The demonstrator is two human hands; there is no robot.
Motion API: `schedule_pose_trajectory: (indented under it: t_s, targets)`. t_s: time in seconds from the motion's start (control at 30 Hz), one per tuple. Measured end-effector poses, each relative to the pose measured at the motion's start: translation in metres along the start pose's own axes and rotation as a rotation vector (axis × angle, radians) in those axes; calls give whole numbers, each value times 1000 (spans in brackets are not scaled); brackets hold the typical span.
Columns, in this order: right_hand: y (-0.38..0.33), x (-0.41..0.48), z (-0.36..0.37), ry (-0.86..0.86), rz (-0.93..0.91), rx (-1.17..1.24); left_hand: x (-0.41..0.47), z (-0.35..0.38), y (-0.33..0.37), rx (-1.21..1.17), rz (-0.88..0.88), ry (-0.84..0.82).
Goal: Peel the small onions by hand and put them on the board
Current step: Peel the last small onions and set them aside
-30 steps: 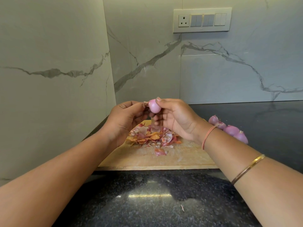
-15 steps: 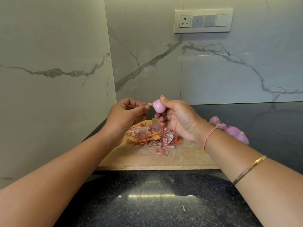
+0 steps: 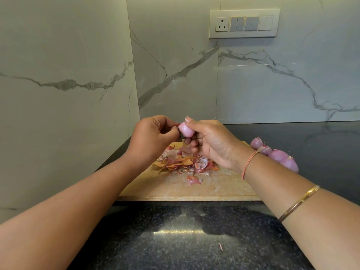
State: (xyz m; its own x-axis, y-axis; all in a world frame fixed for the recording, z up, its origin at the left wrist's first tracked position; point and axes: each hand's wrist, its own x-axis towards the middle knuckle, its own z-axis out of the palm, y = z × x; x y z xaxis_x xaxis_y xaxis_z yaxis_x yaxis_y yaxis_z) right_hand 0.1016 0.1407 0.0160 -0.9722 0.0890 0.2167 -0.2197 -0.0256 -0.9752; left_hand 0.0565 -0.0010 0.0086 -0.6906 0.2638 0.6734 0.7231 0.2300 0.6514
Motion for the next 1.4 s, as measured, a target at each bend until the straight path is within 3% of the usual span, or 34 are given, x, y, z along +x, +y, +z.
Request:
schedule_pose_trajectory:
  t_s: [0.37,1.03,1.13,1.27,1.4]
  targets:
    - [4,2,5,-32,-177,-102,4,2,4,-321,-170,70]
    - [9,3,-1,-96,-208,-166,7,5,-4,-524,-330,84]
    - [8,2,-1,-97,-169,-78,5,3,-5,-408,-247,46]
    - [3,2,-1,-78,-89,43,2,2,-10,76,14,-50]
    - [2,4,-2,-34,-50,-3,0,0,-9,357,277,-124]
